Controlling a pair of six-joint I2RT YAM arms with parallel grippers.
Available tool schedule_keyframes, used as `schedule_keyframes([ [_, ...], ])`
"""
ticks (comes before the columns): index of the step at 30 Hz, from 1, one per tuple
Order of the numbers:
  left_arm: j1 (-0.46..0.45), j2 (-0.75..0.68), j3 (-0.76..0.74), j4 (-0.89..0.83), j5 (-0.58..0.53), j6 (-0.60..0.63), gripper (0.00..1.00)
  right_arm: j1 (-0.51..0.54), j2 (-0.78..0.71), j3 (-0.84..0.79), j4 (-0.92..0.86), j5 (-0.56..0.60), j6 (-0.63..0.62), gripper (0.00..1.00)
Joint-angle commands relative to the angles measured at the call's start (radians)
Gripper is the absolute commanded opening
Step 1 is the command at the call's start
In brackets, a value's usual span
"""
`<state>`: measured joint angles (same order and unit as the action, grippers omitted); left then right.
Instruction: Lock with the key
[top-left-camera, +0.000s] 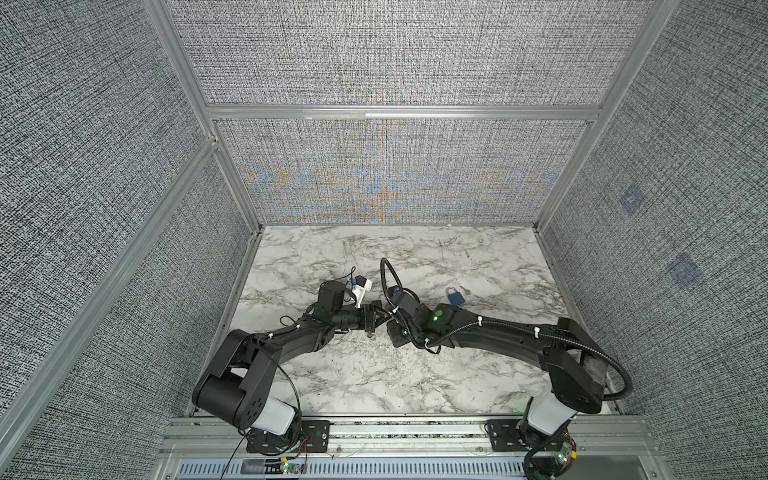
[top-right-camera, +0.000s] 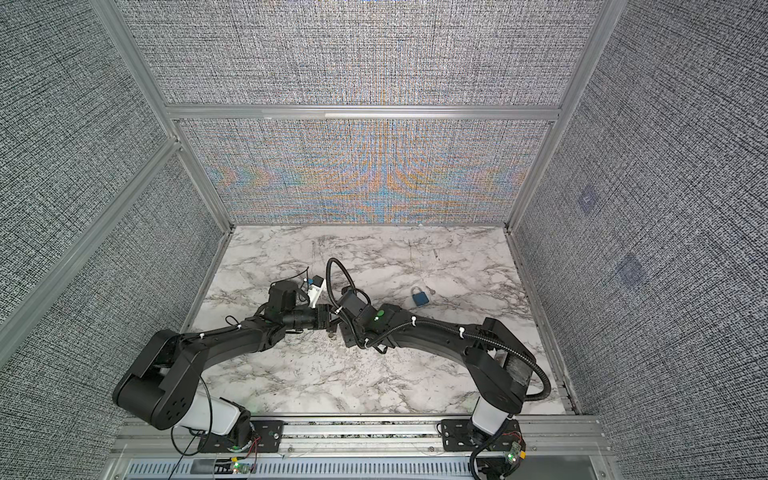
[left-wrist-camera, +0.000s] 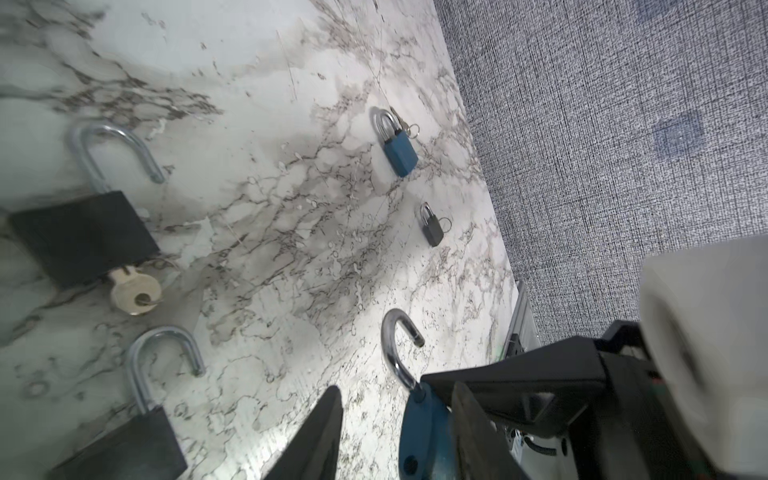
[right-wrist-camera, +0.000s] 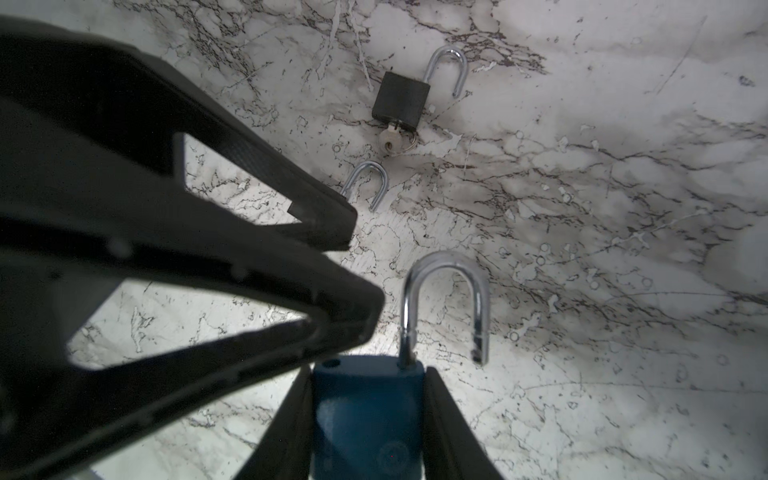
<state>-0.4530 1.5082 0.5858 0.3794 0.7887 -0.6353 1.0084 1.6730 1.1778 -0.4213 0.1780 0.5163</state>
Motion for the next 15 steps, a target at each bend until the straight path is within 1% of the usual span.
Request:
schedule_keyframes([
  [1, -0.013, 0.019, 0.006, 0.038, 0.030, 0.005, 0.45, 0.001, -0.017, -0.002, -0.011, 0.008, 0.003, 0.27],
  [8, -0.050, 0.043, 0.028, 0.071, 0.034, -0.005, 0.42, 0.003, -0.032, -0.009, -0.020, 0.006, 0.004, 0.27],
  [15, -0.062, 0.079, 0.043, 0.097, 0.039, -0.019, 0.37, 0.006, -0.032, -0.006, -0.019, 0.006, 0.007, 0.27],
])
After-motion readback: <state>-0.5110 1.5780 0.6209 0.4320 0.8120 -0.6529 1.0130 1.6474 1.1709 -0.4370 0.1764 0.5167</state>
